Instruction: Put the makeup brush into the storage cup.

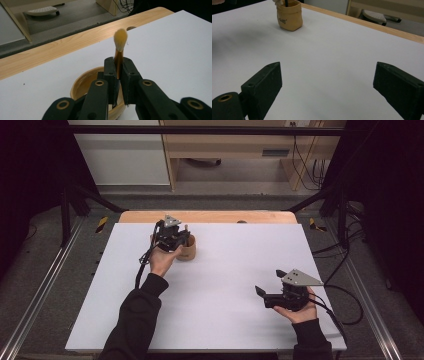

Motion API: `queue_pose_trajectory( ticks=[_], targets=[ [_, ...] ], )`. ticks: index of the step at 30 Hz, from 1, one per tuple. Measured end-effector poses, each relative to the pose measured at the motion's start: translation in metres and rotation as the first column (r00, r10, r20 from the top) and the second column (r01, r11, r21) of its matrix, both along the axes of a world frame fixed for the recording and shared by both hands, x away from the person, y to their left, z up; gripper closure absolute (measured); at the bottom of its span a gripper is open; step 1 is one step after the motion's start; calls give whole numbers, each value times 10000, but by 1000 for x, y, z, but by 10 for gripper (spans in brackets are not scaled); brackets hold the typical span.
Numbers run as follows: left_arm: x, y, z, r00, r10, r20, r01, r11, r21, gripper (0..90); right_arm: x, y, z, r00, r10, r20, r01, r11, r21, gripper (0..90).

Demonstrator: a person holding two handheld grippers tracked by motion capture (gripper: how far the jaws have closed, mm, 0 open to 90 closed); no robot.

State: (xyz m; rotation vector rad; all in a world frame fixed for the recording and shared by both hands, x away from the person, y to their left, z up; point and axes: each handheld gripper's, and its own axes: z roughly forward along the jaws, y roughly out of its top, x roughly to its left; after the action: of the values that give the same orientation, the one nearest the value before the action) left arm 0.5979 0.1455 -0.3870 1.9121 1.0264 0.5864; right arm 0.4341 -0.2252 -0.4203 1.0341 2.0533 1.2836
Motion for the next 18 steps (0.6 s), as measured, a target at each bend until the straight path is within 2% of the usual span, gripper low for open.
queue_pose_trajectory(
  ticks=[8,11,18],
  targets=[
    [-2,1,-3,10000,-45,63,45,10000,-54,706,0,0,0,10000,0,13,0,10000,-8,85],
    [-3,2,-2,10000,-32,84,34,9999,-161,619,0,0,0,10000,6,29,-6,10000,-30,85],
    [-15,7,2,9994,-57,333,70,9992,-392,515,0,0,0,10000,-13,15,13,10000,-14,82]
  ],
)
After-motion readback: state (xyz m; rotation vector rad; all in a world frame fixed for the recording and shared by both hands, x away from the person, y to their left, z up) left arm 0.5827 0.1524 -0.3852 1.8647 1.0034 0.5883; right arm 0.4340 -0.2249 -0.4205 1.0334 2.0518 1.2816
